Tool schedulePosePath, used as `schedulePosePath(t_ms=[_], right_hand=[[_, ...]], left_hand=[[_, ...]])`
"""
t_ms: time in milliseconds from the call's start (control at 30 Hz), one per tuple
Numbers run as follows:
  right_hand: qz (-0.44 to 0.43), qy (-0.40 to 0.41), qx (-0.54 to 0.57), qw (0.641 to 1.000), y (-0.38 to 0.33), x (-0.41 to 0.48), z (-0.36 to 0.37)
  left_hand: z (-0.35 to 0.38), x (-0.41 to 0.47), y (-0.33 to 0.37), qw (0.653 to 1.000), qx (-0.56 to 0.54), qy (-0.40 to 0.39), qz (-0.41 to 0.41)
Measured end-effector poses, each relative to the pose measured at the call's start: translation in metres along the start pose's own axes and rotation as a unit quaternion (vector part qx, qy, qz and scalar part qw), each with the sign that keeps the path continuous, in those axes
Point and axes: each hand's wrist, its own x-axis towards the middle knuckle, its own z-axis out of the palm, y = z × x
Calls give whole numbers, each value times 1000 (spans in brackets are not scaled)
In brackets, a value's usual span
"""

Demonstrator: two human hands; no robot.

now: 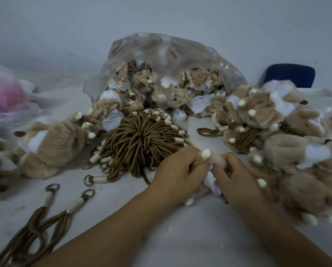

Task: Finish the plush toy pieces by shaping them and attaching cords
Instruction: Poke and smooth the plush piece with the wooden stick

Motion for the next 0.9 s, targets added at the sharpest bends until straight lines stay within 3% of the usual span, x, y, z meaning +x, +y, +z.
schedulePosePath(t_ms=[133, 300, 367, 467, 567, 767, 900], right_hand=[[27, 12, 23, 999, 2, 4, -4], [52, 90, 100, 990, 6, 14, -13], [41, 90, 108, 989, 4, 13, -12], [22, 59, 128, 990, 5, 11, -10], [1, 68, 103, 992, 7, 11, -11], [-36, 24, 100, 994, 1, 6, -8], [-35, 8, 108, 993, 0, 5, -8]], left_hand=[[-1, 0, 11, 998, 49, 12, 44], [5, -1, 17, 965, 164, 146, 140], [7, -3, 15, 965, 175, 111, 159], [9, -5, 10, 985, 146, 34, 86], [11, -7, 5, 993, 110, 31, 29], [7, -4, 9, 982, -112, -2, -152], [6, -2, 11, 984, -118, 0, -130]])
